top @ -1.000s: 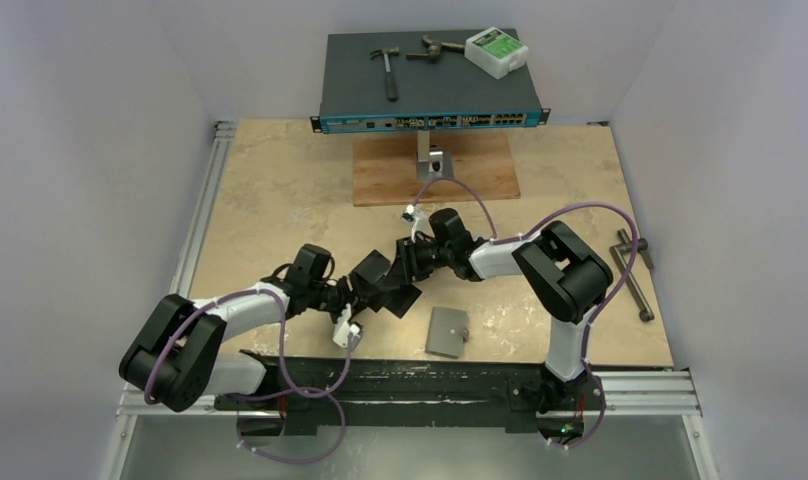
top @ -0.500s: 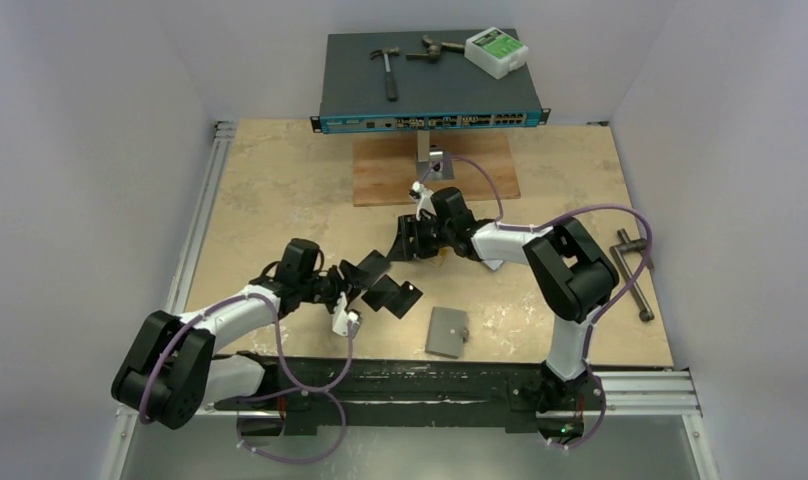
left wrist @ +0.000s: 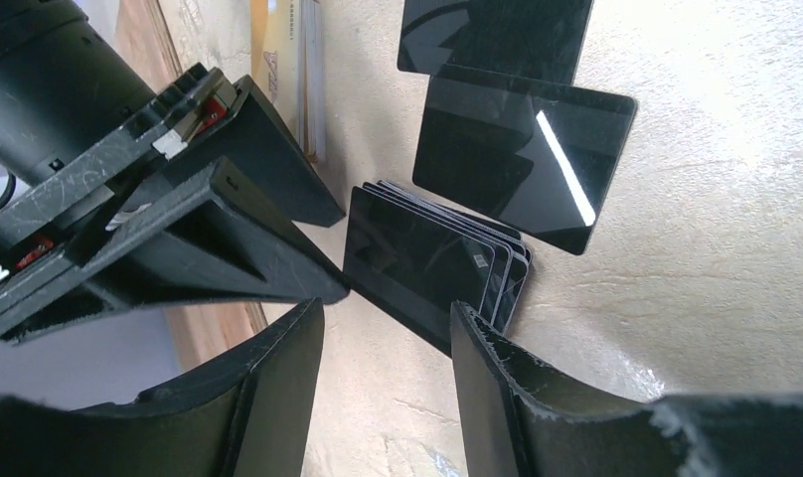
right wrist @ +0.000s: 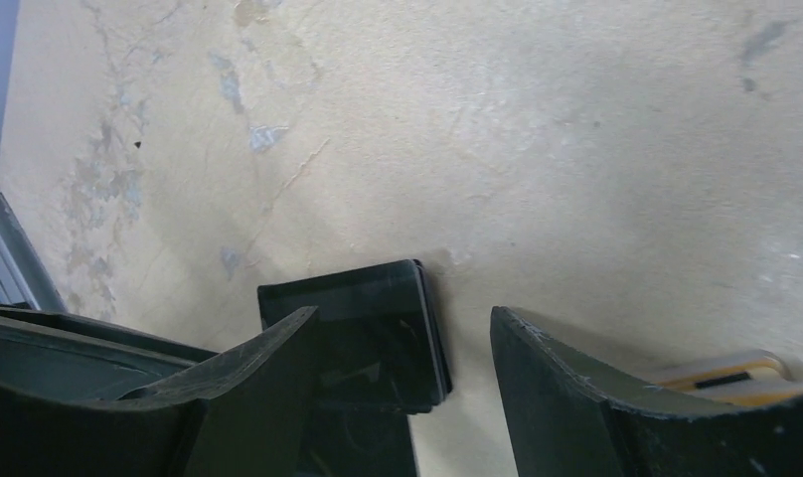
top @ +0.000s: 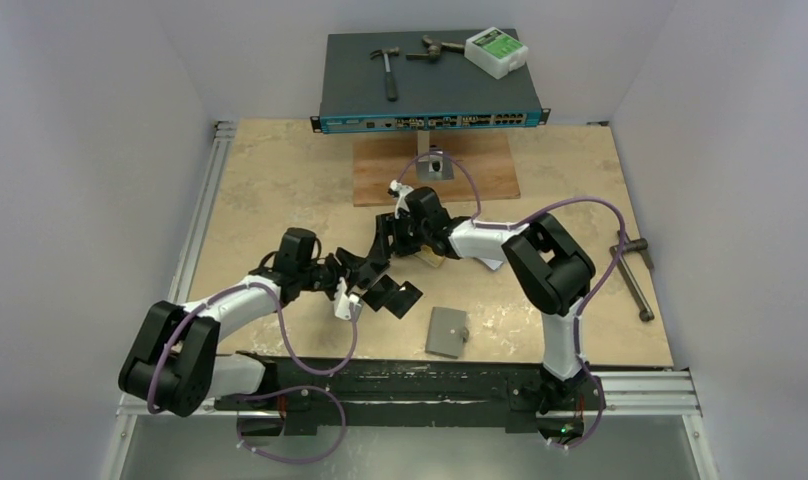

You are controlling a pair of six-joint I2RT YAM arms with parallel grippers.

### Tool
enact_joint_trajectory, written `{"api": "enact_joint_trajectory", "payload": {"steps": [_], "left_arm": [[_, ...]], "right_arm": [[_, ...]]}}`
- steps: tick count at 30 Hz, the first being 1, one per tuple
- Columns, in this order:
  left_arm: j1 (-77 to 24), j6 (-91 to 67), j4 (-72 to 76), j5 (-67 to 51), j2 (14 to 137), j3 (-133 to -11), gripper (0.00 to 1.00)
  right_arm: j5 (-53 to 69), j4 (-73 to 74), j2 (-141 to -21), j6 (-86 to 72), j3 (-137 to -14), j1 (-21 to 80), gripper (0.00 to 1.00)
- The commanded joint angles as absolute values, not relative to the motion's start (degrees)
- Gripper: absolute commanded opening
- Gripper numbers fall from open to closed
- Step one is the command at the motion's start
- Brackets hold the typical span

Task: Put the credit cards into the card holder
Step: Move the credit card to the center of the board.

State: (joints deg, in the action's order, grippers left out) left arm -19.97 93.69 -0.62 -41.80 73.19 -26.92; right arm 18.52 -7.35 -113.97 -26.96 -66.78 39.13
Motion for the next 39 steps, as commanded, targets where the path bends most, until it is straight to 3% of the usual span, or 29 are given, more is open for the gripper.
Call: {"api": "enact_joint_trajectory", "payload": {"steps": [1,39], "left_arm": [[-19.6,94.9,0.28,-45.45,74.38,-27.95,0.49],[-19.72,97.25,-0.94,-45.0,79.92,-31.21,0.5]], "right_arm": [[18.22,-8.5,-115.5,-28.04,-67.33,40.03,0.63],[25.24,-17.32,-112.21,-34.2,-56.17,40.64,0.51]]}}
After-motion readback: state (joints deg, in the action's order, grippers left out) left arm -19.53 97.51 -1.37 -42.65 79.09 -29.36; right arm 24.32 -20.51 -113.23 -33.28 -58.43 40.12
